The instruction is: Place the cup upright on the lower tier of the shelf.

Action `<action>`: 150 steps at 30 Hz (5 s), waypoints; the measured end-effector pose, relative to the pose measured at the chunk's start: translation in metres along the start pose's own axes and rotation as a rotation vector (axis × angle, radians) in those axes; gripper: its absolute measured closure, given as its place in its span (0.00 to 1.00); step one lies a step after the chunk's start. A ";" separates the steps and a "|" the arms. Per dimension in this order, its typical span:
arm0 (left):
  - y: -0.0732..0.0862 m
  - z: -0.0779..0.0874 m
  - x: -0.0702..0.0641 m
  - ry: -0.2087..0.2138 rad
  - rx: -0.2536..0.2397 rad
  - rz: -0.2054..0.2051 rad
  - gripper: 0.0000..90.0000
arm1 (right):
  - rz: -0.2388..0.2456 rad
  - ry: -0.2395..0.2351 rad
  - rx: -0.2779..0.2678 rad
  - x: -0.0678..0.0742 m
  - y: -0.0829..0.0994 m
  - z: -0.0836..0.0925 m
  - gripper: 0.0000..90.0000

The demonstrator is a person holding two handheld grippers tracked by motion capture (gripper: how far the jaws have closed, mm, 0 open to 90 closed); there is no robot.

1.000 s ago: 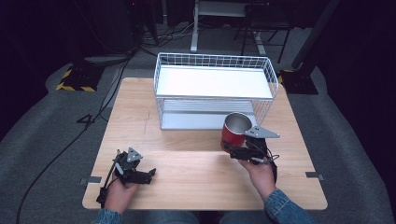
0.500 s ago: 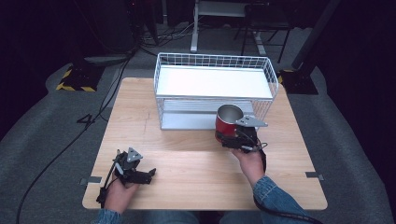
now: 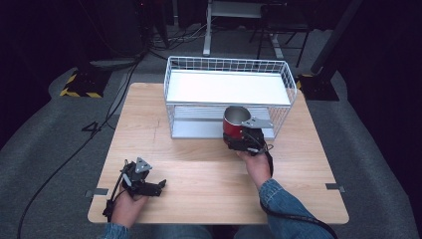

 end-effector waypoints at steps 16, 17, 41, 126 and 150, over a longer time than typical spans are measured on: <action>-0.001 -0.001 0.000 0.002 0.001 0.000 0.00 | -0.022 0.048 -0.034 -0.008 -0.019 -0.036 0.18; -0.001 -0.001 0.000 0.001 0.002 -0.001 0.00 | -0.025 0.057 -0.037 -0.010 -0.020 -0.042 0.18; -0.004 -0.003 0.001 0.000 0.001 -0.005 0.00 | -0.066 0.097 -0.060 -0.021 -0.022 -0.084 0.18; -0.009 -0.006 0.001 -0.001 -0.002 0.001 0.00 | 0.055 -0.013 0.038 -0.039 0.065 0.113 0.15; -0.017 -0.011 -0.001 0.003 -0.002 -0.004 0.00 | -0.036 -0.033 0.179 -0.075 0.157 0.139 0.16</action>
Point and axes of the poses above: each handheld gripper's, and its own axes: z roughly backward along the jaws, y roughly out of its underside, x roughly to its left, the point moved 10 cm from there along -z, roughly forward along the jaws, and after that the axes turned 8 degrees about x, right-handed, at the moved point
